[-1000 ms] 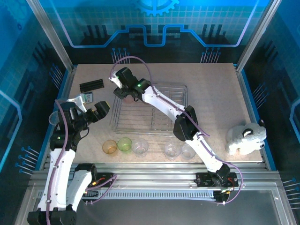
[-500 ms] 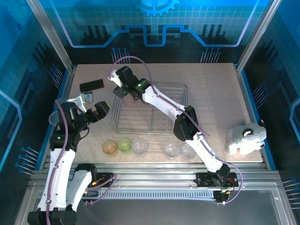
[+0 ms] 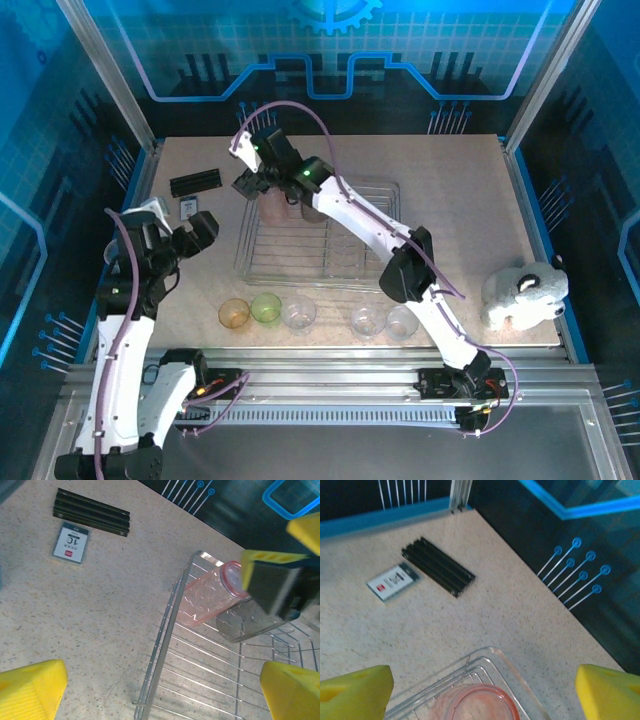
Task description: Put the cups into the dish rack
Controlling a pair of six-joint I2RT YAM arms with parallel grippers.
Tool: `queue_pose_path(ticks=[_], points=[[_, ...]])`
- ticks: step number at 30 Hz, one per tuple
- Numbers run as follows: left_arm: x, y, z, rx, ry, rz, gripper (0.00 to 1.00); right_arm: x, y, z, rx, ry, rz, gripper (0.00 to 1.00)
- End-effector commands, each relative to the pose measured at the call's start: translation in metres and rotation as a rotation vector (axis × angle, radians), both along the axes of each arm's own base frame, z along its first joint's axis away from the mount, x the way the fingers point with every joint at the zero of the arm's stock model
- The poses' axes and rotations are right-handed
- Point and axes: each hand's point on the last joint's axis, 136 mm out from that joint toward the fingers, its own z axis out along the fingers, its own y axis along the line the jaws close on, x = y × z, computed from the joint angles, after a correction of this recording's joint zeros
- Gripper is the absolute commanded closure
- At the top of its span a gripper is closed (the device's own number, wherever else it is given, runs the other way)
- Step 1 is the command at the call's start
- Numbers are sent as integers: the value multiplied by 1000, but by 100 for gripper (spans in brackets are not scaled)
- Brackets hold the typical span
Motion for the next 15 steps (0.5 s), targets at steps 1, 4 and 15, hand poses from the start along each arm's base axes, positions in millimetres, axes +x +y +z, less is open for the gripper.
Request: queue_pose_path(ticks=[1, 4, 15], points=[[-5, 11, 6, 57, 37, 40, 1, -22, -2, 61, 114, -28, 25, 5], [-5, 20, 8, 101, 87, 67, 1, -31, -13, 78, 125, -37, 22, 4], [9, 70, 18, 400, 425, 124, 1, -72, -81, 101, 188, -52, -22, 1]])
